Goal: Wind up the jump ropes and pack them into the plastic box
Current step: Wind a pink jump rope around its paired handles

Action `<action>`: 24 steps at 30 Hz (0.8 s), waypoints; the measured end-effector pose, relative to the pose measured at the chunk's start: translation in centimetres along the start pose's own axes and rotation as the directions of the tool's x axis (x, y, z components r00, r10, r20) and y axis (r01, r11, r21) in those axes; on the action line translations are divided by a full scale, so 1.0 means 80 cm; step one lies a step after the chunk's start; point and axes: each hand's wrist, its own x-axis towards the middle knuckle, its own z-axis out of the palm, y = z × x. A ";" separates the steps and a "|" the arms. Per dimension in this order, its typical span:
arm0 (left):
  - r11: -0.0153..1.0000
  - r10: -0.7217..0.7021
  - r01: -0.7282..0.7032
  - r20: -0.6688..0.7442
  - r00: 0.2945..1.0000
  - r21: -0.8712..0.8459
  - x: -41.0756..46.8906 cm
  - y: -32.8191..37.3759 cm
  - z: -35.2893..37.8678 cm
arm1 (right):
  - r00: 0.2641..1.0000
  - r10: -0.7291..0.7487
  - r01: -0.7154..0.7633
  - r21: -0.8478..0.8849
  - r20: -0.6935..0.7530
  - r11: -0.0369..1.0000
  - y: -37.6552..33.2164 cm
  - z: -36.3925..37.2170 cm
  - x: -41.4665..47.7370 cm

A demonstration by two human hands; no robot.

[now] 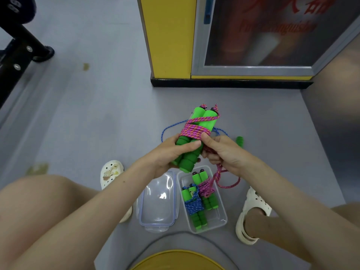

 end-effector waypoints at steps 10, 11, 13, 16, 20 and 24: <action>0.990 0.132 -0.117 -0.236 0.963 0.076 0.003 0.000 0.007 | 0.989 0.082 -0.097 -0.117 -0.124 0.988 0.006 -0.001 0.001; 0.988 0.146 -0.129 -0.248 0.958 0.082 0.004 0.000 0.008 | 0.990 0.082 -0.096 -0.127 -0.115 0.987 0.004 -0.001 0.000; 0.983 0.175 -0.151 -0.283 0.943 0.105 0.005 0.000 0.007 | 0.991 0.085 -0.104 -0.194 -0.107 0.975 0.001 -0.002 -0.001; 0.983 0.181 -0.155 -0.351 0.919 0.100 0.007 0.002 -0.001 | 0.988 0.106 -0.138 -0.317 -0.114 0.938 0.006 -0.005 0.001; 0.985 0.173 -0.151 -0.406 0.897 0.086 0.009 0.001 -0.009 | 0.986 0.137 -0.162 -0.347 -0.097 0.924 0.012 -0.012 0.005; 0.983 0.184 -0.160 -0.488 0.853 0.091 0.011 0.002 -0.019 | 0.980 0.183 -0.200 -0.461 -0.083 0.865 0.014 -0.019 0.004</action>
